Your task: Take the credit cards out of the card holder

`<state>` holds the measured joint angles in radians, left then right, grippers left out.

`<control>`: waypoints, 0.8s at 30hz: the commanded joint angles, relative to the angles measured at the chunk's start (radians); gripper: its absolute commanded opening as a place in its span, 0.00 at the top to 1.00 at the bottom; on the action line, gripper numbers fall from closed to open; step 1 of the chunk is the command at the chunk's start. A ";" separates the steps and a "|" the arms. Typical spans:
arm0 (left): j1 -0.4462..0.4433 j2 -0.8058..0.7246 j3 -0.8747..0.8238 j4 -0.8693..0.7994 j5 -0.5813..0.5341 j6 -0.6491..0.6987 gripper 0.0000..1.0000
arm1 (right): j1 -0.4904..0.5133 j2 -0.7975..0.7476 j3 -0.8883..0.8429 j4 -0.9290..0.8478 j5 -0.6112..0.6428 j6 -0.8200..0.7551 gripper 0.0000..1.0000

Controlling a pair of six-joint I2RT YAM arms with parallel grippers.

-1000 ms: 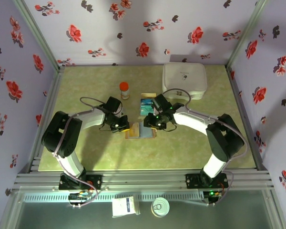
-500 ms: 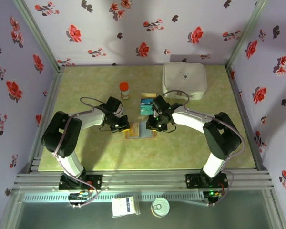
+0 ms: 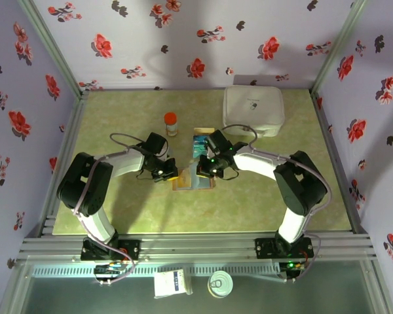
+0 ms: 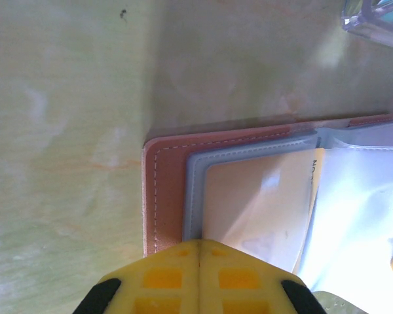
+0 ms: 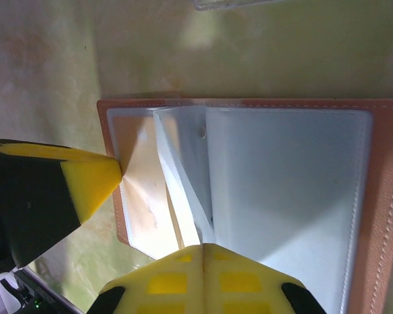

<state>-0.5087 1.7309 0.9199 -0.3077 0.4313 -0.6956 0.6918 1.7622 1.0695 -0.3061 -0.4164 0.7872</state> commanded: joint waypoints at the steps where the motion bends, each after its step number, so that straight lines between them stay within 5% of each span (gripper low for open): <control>1: -0.005 0.023 0.001 -0.024 -0.003 0.028 0.96 | 0.008 0.011 0.006 0.052 -0.021 0.040 1.00; 11: -0.005 0.021 0.002 -0.027 0.000 0.026 0.95 | 0.008 -0.019 -0.038 0.136 -0.037 0.134 0.98; 24: -0.004 0.032 0.013 -0.049 -0.014 0.037 0.95 | 0.015 -0.107 -0.039 -0.010 0.047 0.133 0.98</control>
<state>-0.5087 1.7336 0.9211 -0.3084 0.4339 -0.6933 0.7006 1.6936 1.0332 -0.2539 -0.4072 0.9180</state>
